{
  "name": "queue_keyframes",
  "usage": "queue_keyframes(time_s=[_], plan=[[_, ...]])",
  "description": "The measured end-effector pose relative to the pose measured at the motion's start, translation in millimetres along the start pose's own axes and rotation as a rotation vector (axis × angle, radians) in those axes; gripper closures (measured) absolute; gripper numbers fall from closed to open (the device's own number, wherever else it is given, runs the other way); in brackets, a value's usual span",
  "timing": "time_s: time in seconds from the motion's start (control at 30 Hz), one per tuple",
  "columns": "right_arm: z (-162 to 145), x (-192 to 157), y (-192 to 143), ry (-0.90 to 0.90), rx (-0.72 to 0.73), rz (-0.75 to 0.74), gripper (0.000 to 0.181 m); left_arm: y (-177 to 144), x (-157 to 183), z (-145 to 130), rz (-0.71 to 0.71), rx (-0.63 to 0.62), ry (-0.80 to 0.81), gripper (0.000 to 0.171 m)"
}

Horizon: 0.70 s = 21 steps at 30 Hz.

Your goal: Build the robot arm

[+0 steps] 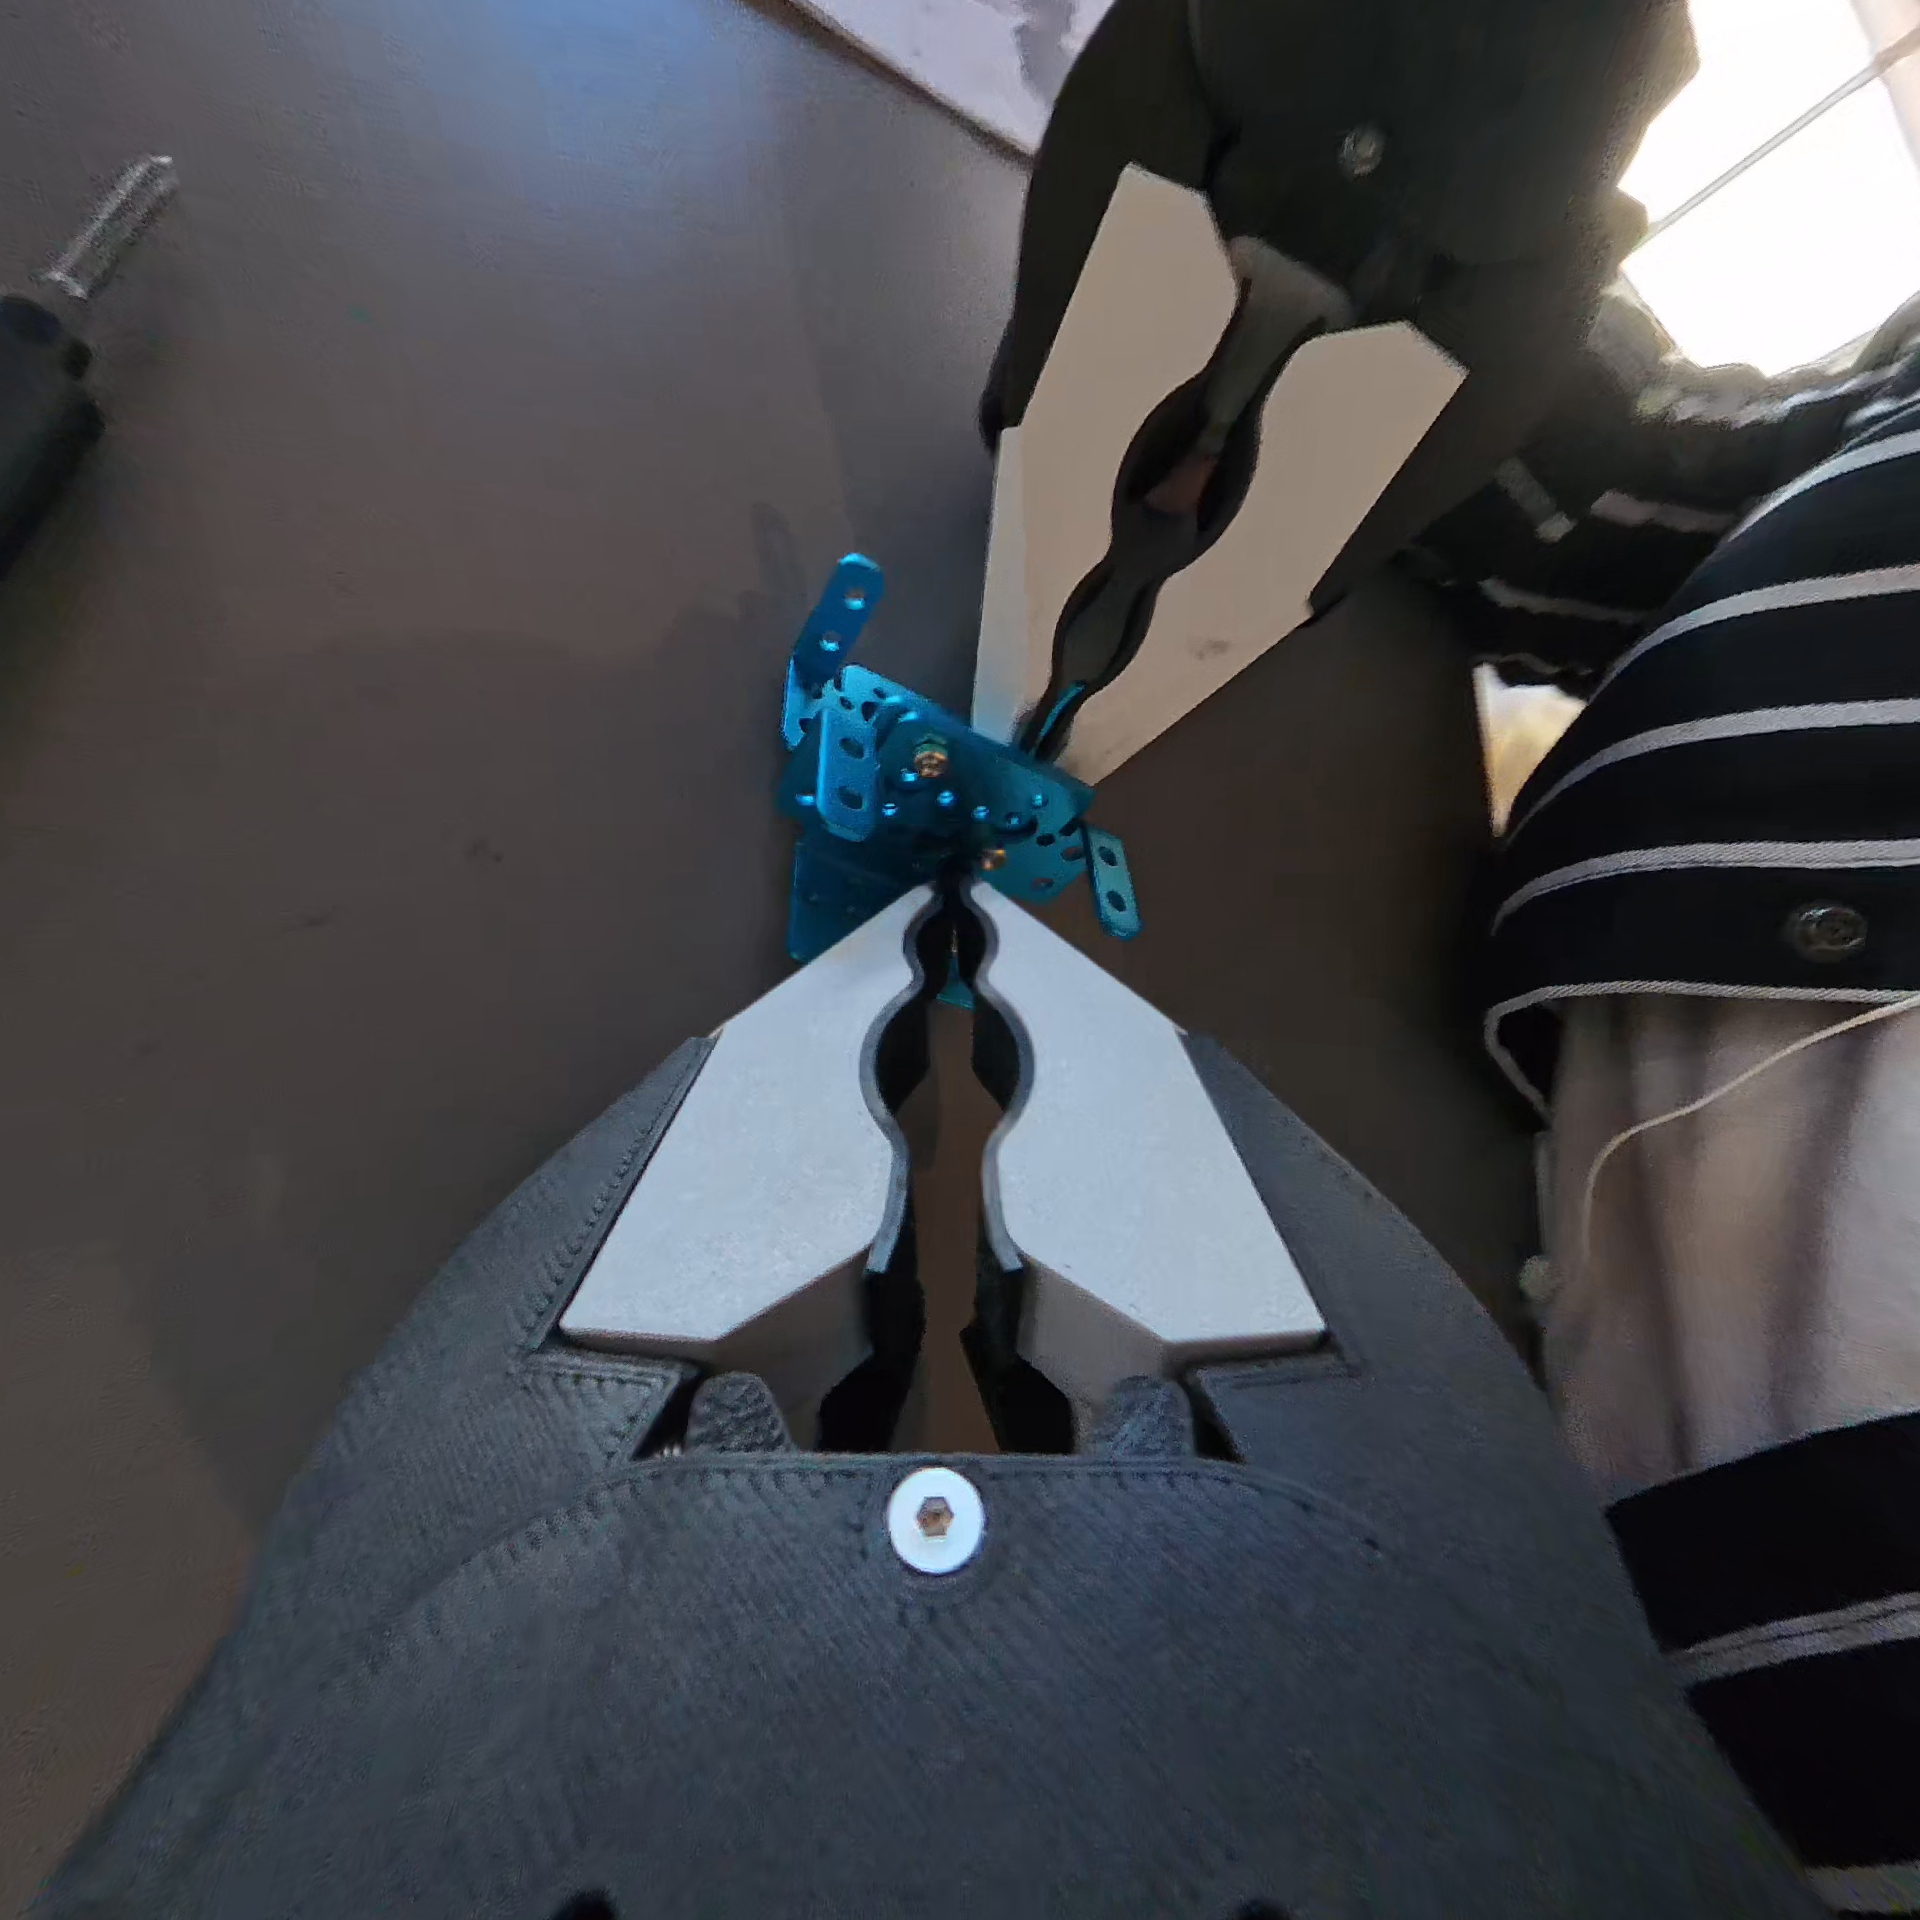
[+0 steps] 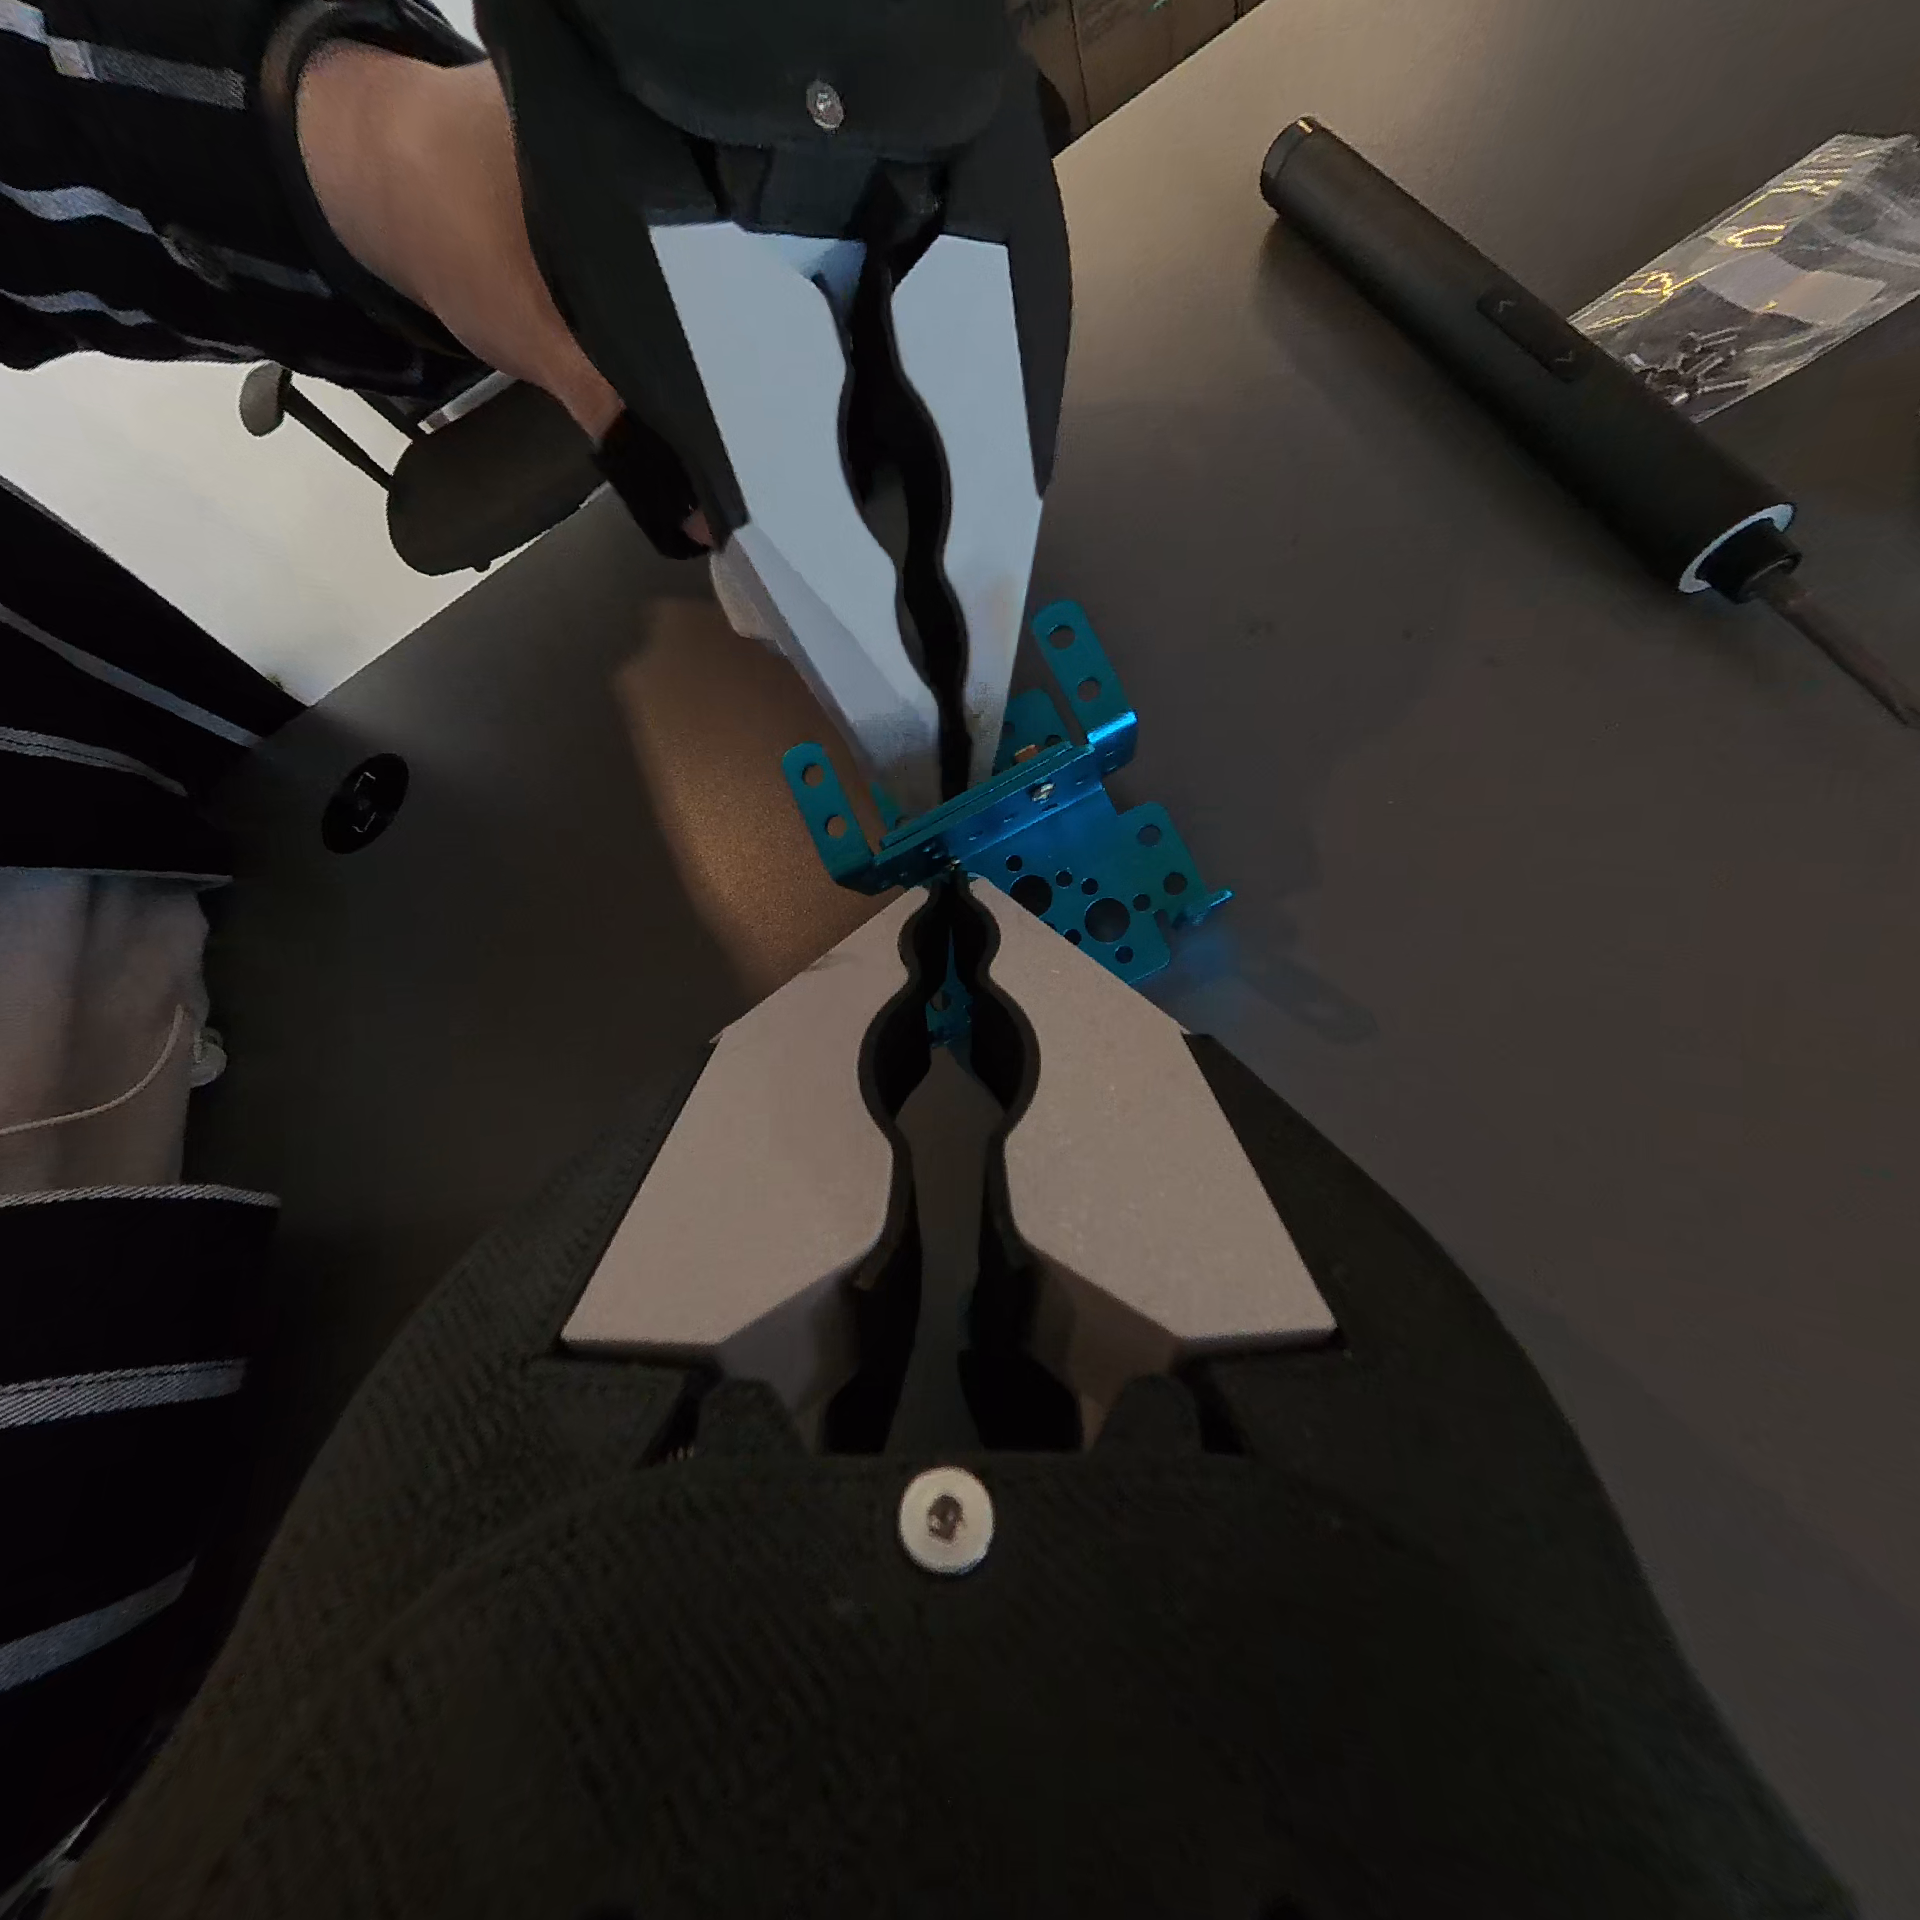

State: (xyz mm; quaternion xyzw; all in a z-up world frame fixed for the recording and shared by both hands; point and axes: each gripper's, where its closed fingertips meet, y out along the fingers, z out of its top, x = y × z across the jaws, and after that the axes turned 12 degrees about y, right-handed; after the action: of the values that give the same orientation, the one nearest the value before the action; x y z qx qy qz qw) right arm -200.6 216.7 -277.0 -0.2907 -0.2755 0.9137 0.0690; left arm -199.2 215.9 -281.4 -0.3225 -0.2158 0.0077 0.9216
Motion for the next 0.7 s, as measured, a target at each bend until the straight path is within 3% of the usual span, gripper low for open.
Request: queue_keyframes(time_s=[0.37, 0.7], plan=[[-0.2, -0.4, 0.3, -0.003, -0.001, 0.001, 0.180, -4.8, 5.1, 5.9, -0.065, 0.047, -0.030, 0.159], [-1.2, -4.6, 1.9, -0.051, -0.008, 0.003, 0.181, -2.7, 4.5, 4.5, -0.043, 0.026, 0.007, 0.159]])
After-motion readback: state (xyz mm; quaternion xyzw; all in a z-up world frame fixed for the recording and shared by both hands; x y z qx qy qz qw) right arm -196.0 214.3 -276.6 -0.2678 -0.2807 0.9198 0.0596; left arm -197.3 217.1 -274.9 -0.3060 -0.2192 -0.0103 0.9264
